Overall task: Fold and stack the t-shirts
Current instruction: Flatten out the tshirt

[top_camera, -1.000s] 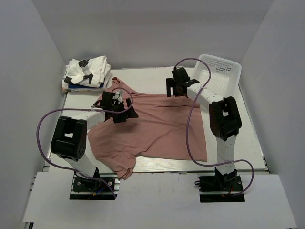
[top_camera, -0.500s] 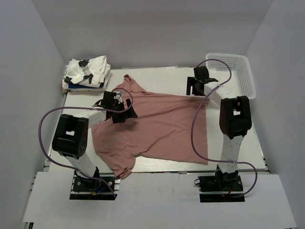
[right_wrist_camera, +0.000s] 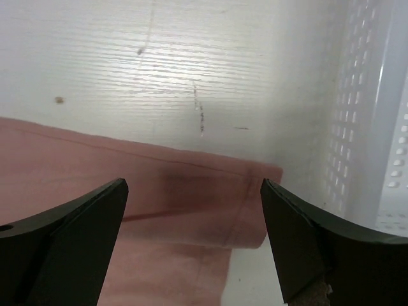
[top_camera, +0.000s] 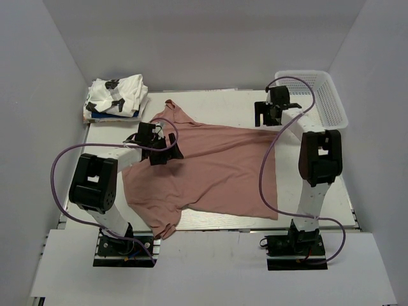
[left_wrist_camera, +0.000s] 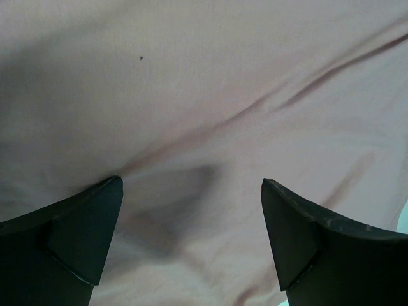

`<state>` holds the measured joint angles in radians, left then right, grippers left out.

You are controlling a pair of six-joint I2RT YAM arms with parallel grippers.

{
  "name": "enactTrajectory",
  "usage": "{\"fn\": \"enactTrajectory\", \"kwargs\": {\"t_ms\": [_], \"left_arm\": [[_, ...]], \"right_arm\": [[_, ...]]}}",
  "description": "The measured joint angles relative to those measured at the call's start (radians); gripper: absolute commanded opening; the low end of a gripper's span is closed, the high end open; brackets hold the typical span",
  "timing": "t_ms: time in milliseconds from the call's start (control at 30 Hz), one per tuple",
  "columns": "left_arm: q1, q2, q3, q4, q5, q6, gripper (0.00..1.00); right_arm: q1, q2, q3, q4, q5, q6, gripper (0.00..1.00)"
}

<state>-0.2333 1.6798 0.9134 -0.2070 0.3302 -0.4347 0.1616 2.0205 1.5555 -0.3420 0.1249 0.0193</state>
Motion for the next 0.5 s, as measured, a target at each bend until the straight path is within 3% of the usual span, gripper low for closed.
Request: {"fn": "enactTrajectory", "kwargs": {"t_ms": [333,500], "left_arm": [[0.0,-0.031,0.085,-0.088,0.0,0.002,1.0],[0.0,-0.098,0.129,-0.089,-0.002,0.005,1.0]], "right_arm": [[0.019,-0.442,-0.481,0.103,-0.053,0.121,0.9],[-0.038,-0.504,-0.616,0.097,0.045,0.189,0.9]]}}
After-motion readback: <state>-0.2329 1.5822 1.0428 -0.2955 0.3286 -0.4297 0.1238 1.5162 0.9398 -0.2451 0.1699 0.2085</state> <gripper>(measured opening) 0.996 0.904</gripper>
